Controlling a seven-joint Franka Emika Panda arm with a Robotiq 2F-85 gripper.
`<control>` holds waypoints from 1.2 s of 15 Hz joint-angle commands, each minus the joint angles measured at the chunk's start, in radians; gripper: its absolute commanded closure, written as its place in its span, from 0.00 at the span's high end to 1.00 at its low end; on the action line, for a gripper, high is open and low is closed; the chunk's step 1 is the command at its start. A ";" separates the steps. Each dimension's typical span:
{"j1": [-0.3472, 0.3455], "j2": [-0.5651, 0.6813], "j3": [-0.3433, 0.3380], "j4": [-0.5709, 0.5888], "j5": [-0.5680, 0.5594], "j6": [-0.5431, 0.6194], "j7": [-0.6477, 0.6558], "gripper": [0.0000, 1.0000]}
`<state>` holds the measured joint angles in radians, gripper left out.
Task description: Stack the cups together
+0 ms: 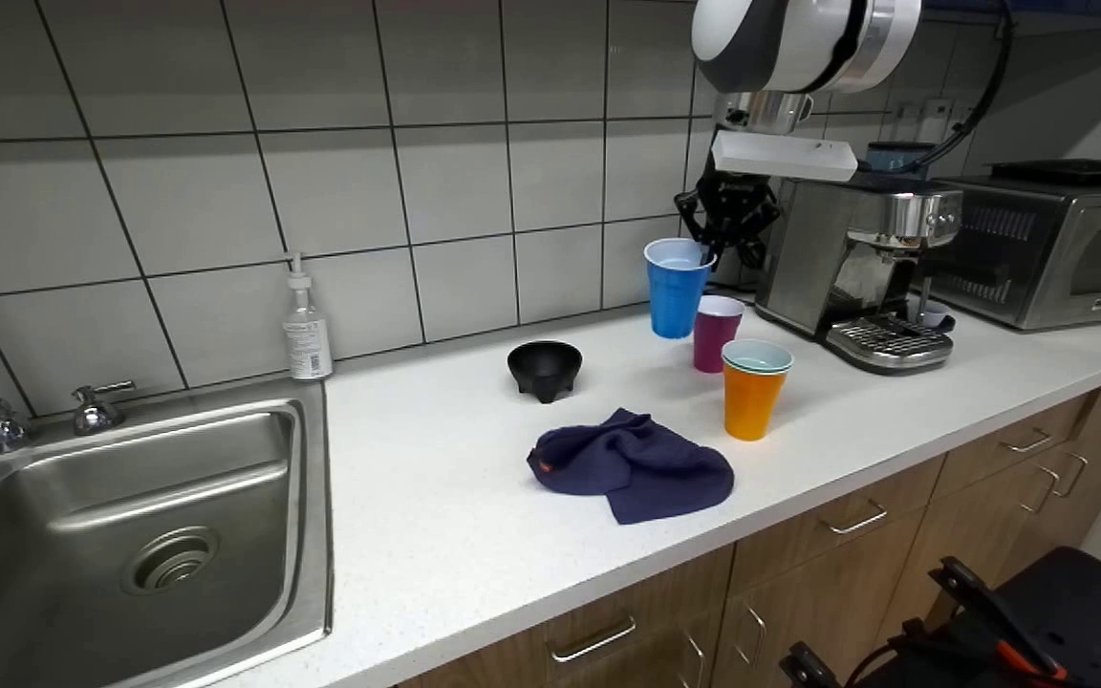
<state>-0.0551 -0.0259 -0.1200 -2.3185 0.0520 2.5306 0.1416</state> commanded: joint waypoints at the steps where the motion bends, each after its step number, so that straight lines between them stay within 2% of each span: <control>1: -0.028 -0.061 -0.004 -0.041 0.020 -0.002 -0.049 0.01; 9: -0.059 -0.078 -0.028 -0.055 -0.003 -0.020 -0.048 0.01; 18: -0.093 -0.103 -0.044 -0.095 -0.076 -0.029 -0.030 0.01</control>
<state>-0.1284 -0.0850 -0.1681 -2.3818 0.0091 2.5277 0.1196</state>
